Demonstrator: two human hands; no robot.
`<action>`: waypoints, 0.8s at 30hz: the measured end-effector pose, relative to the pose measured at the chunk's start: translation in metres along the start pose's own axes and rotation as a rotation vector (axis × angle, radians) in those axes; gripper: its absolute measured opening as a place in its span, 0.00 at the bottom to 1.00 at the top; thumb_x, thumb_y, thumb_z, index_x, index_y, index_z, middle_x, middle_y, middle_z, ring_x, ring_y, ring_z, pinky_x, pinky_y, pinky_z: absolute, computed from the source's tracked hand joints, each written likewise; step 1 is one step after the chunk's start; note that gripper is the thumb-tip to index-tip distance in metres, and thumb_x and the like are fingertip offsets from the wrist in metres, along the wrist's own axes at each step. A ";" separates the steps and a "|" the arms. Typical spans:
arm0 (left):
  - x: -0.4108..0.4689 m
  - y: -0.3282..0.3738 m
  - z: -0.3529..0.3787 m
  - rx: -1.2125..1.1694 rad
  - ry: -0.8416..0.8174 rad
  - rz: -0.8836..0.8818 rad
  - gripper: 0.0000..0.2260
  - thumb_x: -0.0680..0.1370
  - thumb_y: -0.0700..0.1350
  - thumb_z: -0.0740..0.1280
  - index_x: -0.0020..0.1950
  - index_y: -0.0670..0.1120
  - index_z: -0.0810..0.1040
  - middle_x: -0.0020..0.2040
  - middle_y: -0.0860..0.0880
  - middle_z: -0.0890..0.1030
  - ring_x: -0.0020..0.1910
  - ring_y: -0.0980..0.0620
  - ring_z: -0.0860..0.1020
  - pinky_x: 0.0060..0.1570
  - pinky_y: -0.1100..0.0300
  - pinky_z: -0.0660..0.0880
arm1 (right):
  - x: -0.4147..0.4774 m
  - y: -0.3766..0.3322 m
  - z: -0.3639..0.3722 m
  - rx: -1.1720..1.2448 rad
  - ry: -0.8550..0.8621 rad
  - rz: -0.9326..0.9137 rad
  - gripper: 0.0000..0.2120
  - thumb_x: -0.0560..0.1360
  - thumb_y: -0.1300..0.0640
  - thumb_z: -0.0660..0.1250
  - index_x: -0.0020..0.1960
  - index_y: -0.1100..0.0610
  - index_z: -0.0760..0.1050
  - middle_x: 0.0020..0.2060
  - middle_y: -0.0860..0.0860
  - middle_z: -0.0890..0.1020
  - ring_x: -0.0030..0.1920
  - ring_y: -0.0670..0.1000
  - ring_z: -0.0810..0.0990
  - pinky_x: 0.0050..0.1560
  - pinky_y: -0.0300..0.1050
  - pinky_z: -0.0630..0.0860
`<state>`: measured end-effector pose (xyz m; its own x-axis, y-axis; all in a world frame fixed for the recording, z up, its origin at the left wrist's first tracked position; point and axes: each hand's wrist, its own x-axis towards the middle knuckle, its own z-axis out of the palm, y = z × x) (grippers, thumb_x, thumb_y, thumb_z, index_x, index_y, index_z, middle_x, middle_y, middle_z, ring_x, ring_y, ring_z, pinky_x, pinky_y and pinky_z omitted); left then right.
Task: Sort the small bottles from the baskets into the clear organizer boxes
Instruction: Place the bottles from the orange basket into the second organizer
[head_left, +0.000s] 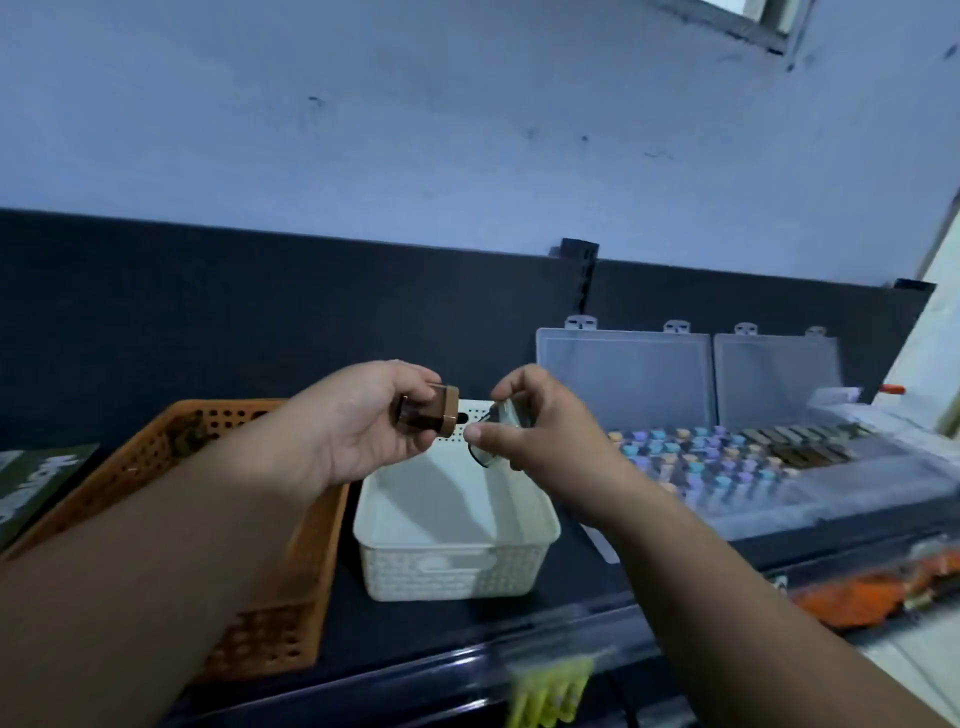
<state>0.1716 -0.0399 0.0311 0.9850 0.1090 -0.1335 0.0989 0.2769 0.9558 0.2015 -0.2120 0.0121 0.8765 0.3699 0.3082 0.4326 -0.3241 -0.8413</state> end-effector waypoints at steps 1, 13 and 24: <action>-0.002 -0.005 0.018 -0.017 -0.024 0.005 0.09 0.76 0.34 0.57 0.47 0.43 0.75 0.39 0.44 0.76 0.35 0.49 0.75 0.27 0.64 0.74 | -0.010 0.005 -0.017 -0.003 0.009 0.024 0.15 0.69 0.56 0.77 0.47 0.51 0.71 0.38 0.48 0.76 0.35 0.46 0.73 0.36 0.42 0.72; -0.036 -0.099 0.284 0.211 -0.468 0.022 0.14 0.74 0.28 0.64 0.55 0.41 0.77 0.43 0.45 0.80 0.39 0.52 0.77 0.34 0.65 0.76 | -0.156 0.095 -0.237 -0.134 0.190 0.163 0.13 0.70 0.52 0.75 0.52 0.50 0.77 0.40 0.44 0.76 0.40 0.44 0.74 0.46 0.47 0.76; 0.002 -0.136 0.424 0.679 -0.543 0.209 0.11 0.73 0.50 0.71 0.54 0.53 0.78 0.45 0.52 0.80 0.42 0.55 0.75 0.38 0.61 0.67 | -0.194 0.152 -0.353 -0.185 0.404 0.295 0.17 0.67 0.52 0.73 0.55 0.47 0.76 0.48 0.51 0.81 0.45 0.52 0.80 0.51 0.55 0.79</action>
<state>0.2203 -0.4823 0.0120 0.9065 -0.4205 0.0386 -0.1976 -0.3416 0.9189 0.1713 -0.6404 -0.0188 0.9622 -0.1129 0.2478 0.1539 -0.5254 -0.8368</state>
